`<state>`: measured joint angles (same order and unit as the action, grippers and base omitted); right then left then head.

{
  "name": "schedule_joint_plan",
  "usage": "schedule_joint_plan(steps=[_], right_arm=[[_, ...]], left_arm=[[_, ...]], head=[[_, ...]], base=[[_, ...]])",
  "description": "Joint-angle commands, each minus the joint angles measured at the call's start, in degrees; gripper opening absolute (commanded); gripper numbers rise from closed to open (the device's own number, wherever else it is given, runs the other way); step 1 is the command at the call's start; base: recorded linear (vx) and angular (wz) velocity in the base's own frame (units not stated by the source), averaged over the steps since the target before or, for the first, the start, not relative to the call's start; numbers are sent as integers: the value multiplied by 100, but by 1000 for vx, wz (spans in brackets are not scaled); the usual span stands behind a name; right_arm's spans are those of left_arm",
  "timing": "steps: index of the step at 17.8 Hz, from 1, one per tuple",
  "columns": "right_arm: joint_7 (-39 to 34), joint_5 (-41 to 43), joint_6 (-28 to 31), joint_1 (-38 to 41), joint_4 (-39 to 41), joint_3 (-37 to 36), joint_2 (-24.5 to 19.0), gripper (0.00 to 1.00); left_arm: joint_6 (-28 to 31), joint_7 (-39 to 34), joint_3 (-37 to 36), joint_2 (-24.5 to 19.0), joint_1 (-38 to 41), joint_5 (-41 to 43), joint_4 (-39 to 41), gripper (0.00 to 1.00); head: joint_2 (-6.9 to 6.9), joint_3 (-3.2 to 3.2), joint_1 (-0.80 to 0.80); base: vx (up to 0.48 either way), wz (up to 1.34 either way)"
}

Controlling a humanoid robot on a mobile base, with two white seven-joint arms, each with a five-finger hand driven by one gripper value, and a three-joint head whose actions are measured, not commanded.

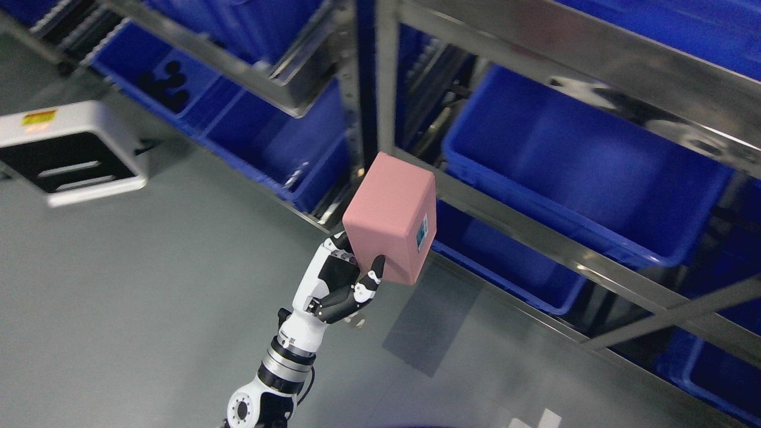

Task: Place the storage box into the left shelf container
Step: 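Lower the pink box into the blue bin on the rack and release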

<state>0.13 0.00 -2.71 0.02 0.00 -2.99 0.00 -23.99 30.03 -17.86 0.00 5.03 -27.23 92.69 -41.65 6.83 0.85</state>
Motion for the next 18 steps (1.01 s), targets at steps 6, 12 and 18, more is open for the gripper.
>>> schedule_joint_plan(steps=[6, 12, 18], right_arm=[[4, 123, -10, -19, 100, 0, 100, 100], [-4, 123, -10, -28, 100, 0, 100, 100], [4, 123, -10, -28, 100, 0, 100, 100]], left_arm=[[105, 47, 607, -100, -334, 218, -576, 10], [211, 432, 1072, -220, -1915, 1410, -2419, 10], [167, 1014, 1731, -246, -2892, 3352, -3582, 10]], head=[[0, 0, 0], [1, 0, 0], [2, 0, 0]], base=[[191, -1049], [146, -657], [81, -347]])
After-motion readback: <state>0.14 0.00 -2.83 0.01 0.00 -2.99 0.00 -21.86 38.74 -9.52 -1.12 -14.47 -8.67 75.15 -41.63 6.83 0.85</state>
